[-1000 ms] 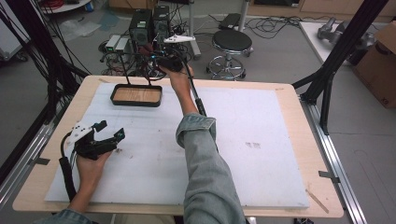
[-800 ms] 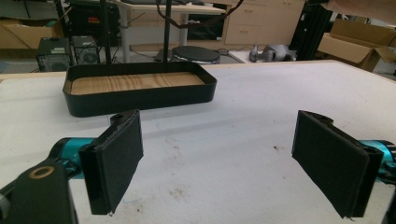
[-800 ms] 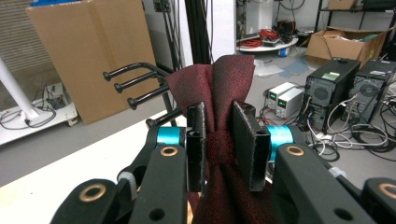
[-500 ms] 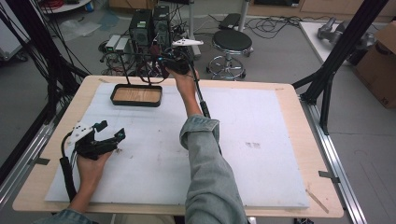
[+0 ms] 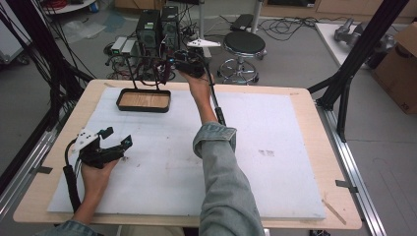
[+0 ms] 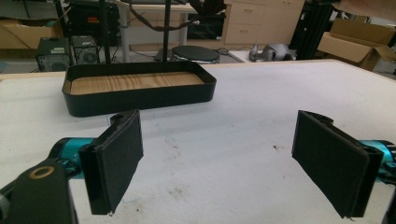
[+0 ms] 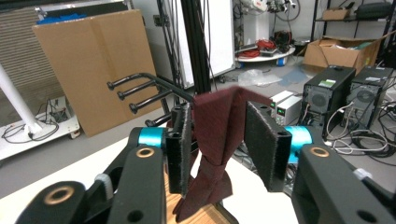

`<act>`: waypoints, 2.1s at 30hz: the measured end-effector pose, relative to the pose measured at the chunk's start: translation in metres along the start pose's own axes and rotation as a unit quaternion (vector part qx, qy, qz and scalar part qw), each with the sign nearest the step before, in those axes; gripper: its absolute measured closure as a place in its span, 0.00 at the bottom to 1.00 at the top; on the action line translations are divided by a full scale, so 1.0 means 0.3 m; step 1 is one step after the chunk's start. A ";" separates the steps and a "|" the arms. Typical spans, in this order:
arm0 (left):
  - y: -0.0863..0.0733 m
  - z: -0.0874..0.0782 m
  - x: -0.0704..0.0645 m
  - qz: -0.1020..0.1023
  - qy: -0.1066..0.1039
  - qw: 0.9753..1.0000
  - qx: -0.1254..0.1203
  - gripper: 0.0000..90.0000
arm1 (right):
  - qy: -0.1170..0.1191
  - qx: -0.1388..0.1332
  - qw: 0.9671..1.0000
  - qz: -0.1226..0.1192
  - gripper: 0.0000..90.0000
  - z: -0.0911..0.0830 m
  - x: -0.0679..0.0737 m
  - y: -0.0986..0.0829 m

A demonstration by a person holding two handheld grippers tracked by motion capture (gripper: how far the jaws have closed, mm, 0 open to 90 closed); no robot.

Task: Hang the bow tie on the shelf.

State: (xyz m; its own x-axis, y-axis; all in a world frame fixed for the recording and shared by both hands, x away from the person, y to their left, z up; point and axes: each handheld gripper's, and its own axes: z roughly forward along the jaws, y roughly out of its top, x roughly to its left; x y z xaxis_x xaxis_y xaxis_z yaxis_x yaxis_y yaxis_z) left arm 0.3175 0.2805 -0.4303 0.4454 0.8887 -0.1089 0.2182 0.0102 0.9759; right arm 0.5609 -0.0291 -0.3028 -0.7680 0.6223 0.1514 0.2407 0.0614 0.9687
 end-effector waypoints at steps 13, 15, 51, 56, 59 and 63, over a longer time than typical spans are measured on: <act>-0.001 0.003 -0.003 0.000 0.001 1.000 -0.001 0.18 | -0.002 -0.026 1.000 -0.001 0.51 -0.145 -0.013 0.037; 0.000 0.004 -0.003 0.001 0.001 1.000 -0.001 0.18 | -0.002 -0.026 1.000 -0.006 0.47 -0.188 -0.011 0.054; 0.003 0.006 -0.016 0.011 0.003 1.000 0.002 0.18 | -0.103 -0.094 0.989 -0.053 0.20 -0.918 0.021 -0.029; 0.002 0.007 -0.018 0.012 0.004 1.000 0.002 0.18 | -0.121 -0.096 0.987 -0.045 0.18 -1.008 0.016 -0.084; 0.002 0.007 -0.022 0.014 0.005 1.000 0.003 0.18 | -0.133 -0.094 0.986 -0.043 0.17 -1.053 0.011 -0.125; 0.002 0.006 -0.023 0.015 0.006 1.000 0.004 0.18 | -0.146 -0.097 0.984 -0.033 0.16 -1.103 0.002 -0.177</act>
State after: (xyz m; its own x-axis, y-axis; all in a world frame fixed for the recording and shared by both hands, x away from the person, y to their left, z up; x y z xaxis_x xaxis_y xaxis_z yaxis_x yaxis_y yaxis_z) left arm 0.3161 0.2736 -0.4293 0.4416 0.8940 -0.0766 0.2109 -0.0205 0.9773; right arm 0.3514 -0.2901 -0.2891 -0.5678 0.8215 0.0517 0.0560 -0.0242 0.9981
